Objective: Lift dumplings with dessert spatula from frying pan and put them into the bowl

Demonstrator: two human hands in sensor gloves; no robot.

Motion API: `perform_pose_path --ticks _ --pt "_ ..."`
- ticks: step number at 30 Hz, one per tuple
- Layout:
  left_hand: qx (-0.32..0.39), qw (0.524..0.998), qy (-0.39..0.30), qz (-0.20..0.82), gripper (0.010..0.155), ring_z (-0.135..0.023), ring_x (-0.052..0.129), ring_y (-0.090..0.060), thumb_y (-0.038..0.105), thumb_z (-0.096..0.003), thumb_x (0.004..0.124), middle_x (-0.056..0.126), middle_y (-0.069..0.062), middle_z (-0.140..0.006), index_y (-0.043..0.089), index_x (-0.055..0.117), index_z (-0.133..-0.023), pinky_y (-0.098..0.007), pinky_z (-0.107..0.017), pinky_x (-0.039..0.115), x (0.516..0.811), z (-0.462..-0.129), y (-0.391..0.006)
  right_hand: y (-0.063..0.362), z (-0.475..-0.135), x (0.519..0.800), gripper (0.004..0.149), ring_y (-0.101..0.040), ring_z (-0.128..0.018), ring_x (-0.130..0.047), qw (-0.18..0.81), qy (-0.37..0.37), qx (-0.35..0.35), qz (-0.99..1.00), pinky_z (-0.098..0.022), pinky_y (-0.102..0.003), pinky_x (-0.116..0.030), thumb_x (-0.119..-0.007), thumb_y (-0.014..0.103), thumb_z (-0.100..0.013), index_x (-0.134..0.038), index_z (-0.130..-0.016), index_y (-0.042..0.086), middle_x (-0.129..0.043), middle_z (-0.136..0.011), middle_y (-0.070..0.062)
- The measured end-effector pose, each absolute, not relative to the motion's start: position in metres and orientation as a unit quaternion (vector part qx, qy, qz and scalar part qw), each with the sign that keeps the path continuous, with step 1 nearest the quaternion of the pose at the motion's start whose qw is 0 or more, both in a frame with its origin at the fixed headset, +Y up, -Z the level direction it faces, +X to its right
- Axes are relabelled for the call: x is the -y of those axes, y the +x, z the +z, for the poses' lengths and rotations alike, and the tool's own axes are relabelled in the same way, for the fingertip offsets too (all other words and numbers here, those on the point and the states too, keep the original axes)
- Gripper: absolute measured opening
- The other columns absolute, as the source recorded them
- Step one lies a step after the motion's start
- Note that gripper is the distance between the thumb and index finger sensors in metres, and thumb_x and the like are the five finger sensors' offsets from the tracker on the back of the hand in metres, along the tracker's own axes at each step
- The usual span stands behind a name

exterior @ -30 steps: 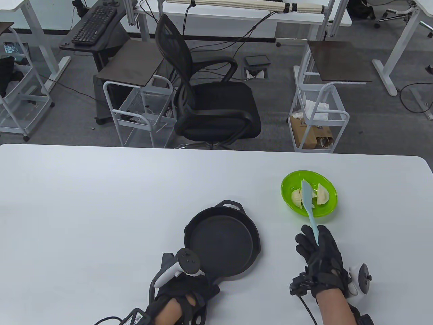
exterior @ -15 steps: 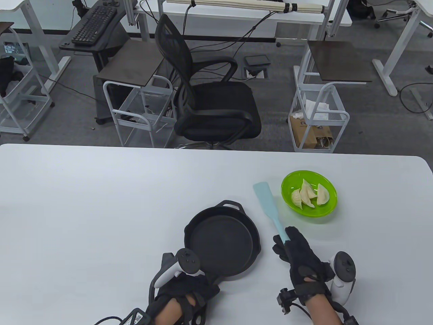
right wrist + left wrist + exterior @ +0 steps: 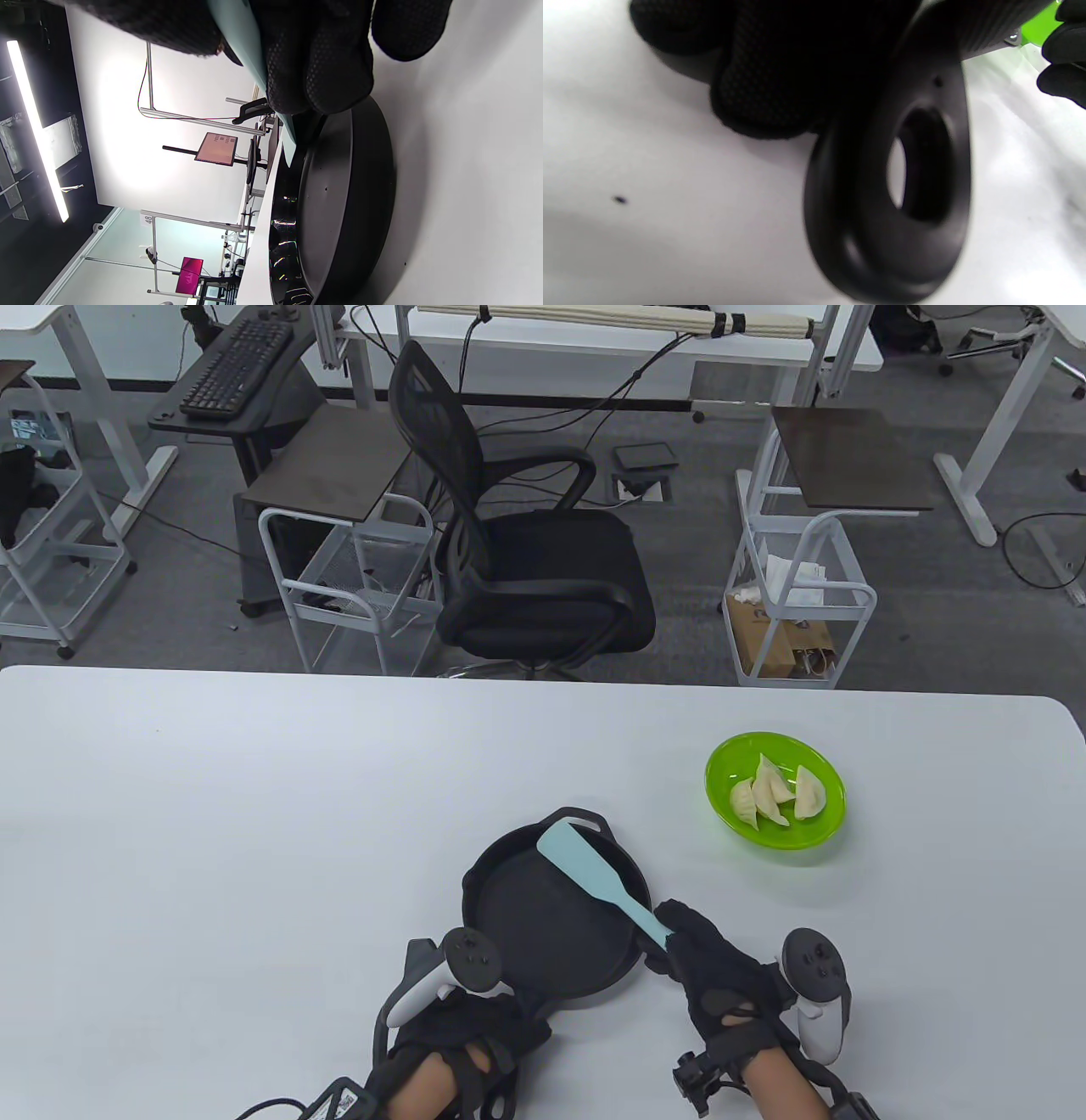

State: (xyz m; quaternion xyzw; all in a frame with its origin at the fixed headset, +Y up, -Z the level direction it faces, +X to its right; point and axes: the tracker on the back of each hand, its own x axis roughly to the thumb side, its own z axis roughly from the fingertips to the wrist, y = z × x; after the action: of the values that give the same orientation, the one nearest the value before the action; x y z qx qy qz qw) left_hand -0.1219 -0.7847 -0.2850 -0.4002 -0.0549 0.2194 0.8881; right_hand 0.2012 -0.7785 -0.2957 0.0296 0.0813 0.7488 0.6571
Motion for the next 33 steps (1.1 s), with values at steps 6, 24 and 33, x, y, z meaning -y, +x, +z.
perform_pose_path --ticks 6,24,33 --pt "0.055 0.888 -0.4 0.219 0.066 -0.042 0.102 -0.02 0.069 -0.0465 0.069 0.104 0.009 -0.058 0.024 0.068 -0.094 -0.046 -0.045 0.077 0.785 -0.285 -0.122 0.201 -0.297 0.78 0.052 -0.05 -0.076 -0.083 0.664 0.037 -0.097 0.741 -0.066 -0.067 -0.057 -0.07 0.033 -0.059 -0.062 -0.104 0.009 -0.081 -0.093 -0.028" --pt "0.048 0.904 -0.379 0.193 0.066 -0.047 0.103 -0.023 0.068 -0.0463 0.066 0.105 0.006 -0.061 0.024 0.072 -0.096 -0.05 -0.051 0.077 0.778 -0.282 -0.118 0.185 -0.295 0.773 0.06 -0.06 -0.089 -0.061 0.441 0.064 -0.13 0.886 -0.069 -0.071 -0.047 -0.072 0.046 -0.059 -0.059 -0.108 0.014 -0.062 -0.105 -0.031" --pt "0.011 0.946 -0.304 0.116 0.076 -0.097 0.082 -0.032 0.071 -0.0463 0.065 0.08 -0.002 -0.109 0.028 0.057 -0.109 -0.06 -0.071 0.061 0.739 -0.277 -0.137 0.202 -0.288 0.735 0.066 -0.061 -0.092 -0.054 0.368 0.056 -0.022 0.928 -0.069 -0.07 -0.046 -0.073 0.05 -0.058 -0.053 -0.109 0.013 -0.054 -0.108 -0.03"
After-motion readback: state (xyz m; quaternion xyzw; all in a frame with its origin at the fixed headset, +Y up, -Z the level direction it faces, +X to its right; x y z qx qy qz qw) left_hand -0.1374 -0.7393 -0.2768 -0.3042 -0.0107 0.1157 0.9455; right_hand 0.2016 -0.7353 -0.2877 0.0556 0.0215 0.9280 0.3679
